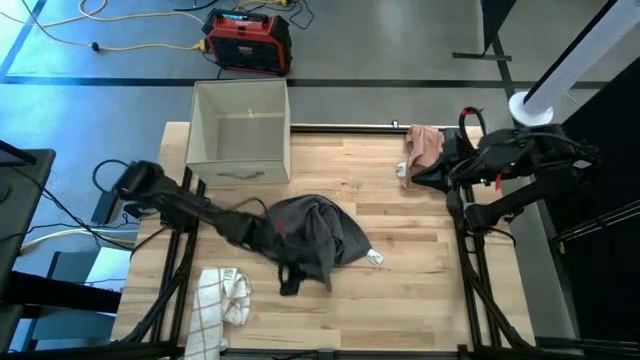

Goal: Fold towel
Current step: Fold the gray towel

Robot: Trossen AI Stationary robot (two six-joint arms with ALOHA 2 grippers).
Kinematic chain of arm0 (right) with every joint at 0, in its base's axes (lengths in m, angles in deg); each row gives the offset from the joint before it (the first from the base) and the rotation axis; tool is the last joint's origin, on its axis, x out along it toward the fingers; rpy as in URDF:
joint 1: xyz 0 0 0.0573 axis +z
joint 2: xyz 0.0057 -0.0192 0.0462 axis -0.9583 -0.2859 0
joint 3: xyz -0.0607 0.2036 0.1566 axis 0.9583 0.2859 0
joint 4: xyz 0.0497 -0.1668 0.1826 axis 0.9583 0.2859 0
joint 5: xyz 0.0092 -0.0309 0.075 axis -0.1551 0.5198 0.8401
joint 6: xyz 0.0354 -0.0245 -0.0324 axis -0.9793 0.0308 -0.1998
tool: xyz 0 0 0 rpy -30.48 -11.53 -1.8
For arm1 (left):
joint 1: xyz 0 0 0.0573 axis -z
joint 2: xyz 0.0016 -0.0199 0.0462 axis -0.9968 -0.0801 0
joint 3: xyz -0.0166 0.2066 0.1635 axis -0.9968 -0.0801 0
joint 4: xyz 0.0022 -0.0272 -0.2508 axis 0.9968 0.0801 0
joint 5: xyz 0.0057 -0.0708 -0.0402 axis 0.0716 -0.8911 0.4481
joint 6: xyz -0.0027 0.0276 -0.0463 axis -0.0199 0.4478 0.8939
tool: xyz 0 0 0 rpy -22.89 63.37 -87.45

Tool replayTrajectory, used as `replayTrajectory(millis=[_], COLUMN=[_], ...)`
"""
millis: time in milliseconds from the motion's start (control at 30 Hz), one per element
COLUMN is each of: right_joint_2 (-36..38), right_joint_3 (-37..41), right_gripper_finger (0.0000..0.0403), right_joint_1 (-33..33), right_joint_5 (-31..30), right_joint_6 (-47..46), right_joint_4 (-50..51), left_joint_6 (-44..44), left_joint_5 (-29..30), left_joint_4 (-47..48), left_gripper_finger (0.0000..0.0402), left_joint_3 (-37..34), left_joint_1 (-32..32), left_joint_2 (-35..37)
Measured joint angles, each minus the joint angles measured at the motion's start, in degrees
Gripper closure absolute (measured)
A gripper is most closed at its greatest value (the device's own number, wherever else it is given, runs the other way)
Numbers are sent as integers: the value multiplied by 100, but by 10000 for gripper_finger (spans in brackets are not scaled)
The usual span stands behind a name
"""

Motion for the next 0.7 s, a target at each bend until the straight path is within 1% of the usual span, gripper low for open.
replayTrajectory(millis=[67, 133, 167, 233, 333, 400, 700], right_joint_2=[-6, -6, -6, -6, -6, -7, -8], right_joint_3=[2, 2, 2, 2, 2, 2, 2], right_gripper_finger=[400, 400, 400, 400, 400, 400, 400], right_joint_1=[0, 0, 0, 0, 0, 0, 0], right_joint_5=[-2, -2, -2, -8, -146, -189, -36], right_joint_6=[-124, -165, -191, -204, -207, -297, -854], right_joint_4=[132, 190, 199, 200, 193, 225, 551], left_joint_6=[-386, -473, -592, -1040, -2003, -2438, -4353], left_joint_5=[199, 652, 715, 603, 241, 158, -195], left_joint_4=[-338, -399, -395, -352, -199, 14, 982], left_gripper_finger=[237, 238, 238, 238, 237, 240, 254], left_joint_3=[4, 86, 150, 323, 667, 790, 1331], left_joint_1=[75, 94, 88, 64, 63, 54, 12], left_joint_2=[-229, -411, -504, -683, -950, -1104, -1780])
